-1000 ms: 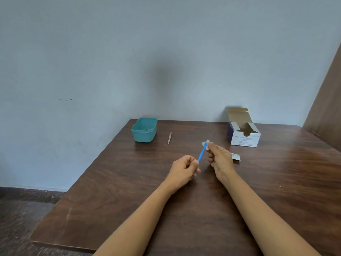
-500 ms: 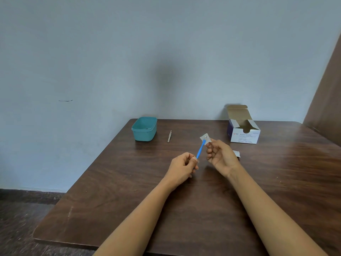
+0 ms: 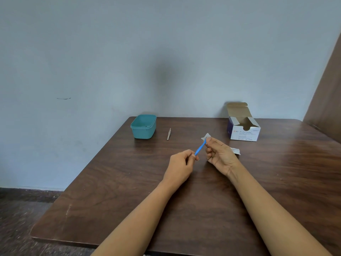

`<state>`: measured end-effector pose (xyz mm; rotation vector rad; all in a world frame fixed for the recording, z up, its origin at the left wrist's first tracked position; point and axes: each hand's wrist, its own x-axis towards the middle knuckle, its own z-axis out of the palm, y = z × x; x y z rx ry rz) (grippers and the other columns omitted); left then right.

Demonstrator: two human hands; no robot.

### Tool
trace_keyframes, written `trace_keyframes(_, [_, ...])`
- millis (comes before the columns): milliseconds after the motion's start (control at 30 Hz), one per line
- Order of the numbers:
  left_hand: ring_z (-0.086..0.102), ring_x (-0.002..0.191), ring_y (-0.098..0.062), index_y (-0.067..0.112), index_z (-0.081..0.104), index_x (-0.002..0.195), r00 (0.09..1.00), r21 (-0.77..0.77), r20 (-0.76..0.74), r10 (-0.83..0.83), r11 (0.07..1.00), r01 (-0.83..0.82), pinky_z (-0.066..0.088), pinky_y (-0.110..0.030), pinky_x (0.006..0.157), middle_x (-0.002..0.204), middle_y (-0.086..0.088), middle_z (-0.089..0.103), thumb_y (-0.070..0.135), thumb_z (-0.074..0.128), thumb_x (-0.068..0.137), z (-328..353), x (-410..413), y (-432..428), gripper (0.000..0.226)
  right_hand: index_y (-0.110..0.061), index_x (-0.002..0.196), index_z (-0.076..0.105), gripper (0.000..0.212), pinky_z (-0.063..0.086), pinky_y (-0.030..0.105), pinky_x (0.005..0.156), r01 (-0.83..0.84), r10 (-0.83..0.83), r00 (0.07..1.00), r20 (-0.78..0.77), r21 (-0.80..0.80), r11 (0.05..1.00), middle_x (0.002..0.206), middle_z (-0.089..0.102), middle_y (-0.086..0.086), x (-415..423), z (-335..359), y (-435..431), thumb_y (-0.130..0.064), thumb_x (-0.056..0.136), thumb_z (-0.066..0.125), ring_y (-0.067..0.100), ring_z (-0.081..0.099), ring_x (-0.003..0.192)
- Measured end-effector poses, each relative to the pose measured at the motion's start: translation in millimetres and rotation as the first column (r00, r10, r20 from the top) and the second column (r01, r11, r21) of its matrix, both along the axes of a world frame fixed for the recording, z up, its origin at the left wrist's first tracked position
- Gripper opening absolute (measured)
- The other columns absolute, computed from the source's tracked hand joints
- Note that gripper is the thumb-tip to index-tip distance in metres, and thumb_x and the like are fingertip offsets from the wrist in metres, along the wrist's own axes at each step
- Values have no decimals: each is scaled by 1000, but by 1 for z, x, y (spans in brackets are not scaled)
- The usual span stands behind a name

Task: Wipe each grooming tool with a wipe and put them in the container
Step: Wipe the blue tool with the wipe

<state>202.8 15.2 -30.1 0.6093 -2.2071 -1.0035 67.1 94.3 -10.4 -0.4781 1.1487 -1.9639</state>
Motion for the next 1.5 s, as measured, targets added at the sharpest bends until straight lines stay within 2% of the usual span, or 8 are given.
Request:
trace_keyframes(233, [45, 51, -6, 20, 69, 94, 996, -67, 20, 90, 994, -88, 37, -19, 53, 66, 11, 55, 20, 48, 98, -1, -1, -4, 21, -7, 100, 69, 29, 38, 16, 52, 44, -41, 997, -62, 58, 997, 67, 58, -5, -2, -2, -3, -14, 72, 75, 4, 44, 59])
trace_keyframes(433, [52, 65, -5, 23, 68, 93, 992, -57, 24, 122, 991, -120, 36, -14, 58, 82, 8, 60, 21, 48, 98, -2, -3, -7, 21, -12, 82, 74, 3, 34, 17, 52, 128, -116, 980, -162, 66, 989, 64, 58, -7, -3, -3, -3, -11, 79, 72, 6, 39, 62])
trace_keyframes(600, [52, 65, -6, 22, 69, 94, 991, -69, 28, 128, 990, -126, 36, -11, 57, 84, 6, 62, 22, 49, 98, -2, -3, -6, 20, -14, 73, 77, 12, 33, 22, 57, 171, -149, 962, -230, 81, 982, 68, 53, -3, -2, -2, -3, -13, 83, 69, 7, 38, 63])
trace_keyframes(767, [52, 69, -6, 23, 69, 93, 990, -60, 41, 135, 989, -132, 37, -14, 60, 88, 4, 63, 22, 49, 98, -3, -4, -7, 21, -12, 83, 74, 6, 35, 21, 58, 167, -145, 965, -217, 88, 982, 68, 65, -8, -3, -3, -4, -8, 83, 68, 7, 44, 67])
trace_keyframes(867, [53, 70, -5, 25, 69, 91, 990, -44, 32, 141, 989, -139, 40, -17, 62, 87, 5, 63, 23, 49, 98, -4, -4, -8, 21, -10, 83, 74, 5, 33, 22, 57, 185, -169, 970, -173, 86, 979, 66, 58, -3, -3, -3, -5, -8, 79, 72, 8, 40, 63])
trace_keyframes(1033, [47, 59, -3, 23, 70, 89, 991, -39, 16, 137, 990, -136, 32, -13, 55, 73, 11, 57, 22, 49, 97, -4, -4, -6, 23, -7, 82, 73, 5, 27, 22, 55, 212, -202, 968, -149, 54, 976, 66, 46, 1, -3, -4, -7, -8, 77, 74, 8, 34, 58])
trace_keyframes(1367, [47, 59, -3, 21, 71, 89, 994, -9, -11, 111, 994, -111, 32, -14, 56, 76, 11, 60, 21, 49, 97, -2, -1, -3, 23, -13, 85, 76, 6, 34, 19, 56, 286, -262, 921, -290, 44, 957, 66, 59, -5, -3, -8, -7, -12, 82, 71, 8, 40, 62])
trace_keyframes(1500, [47, 59, -3, 22, 71, 89, 994, -7, 0, 111, 994, -111, 32, -14, 56, 75, 11, 59, 20, 49, 97, -1, -1, -2, 23, -15, 82, 75, 9, 36, 18, 57, 294, -275, 919, -283, 27, 955, 77, 71, -6, 3, -3, -5, -8, 82, 70, 5, 49, 62])
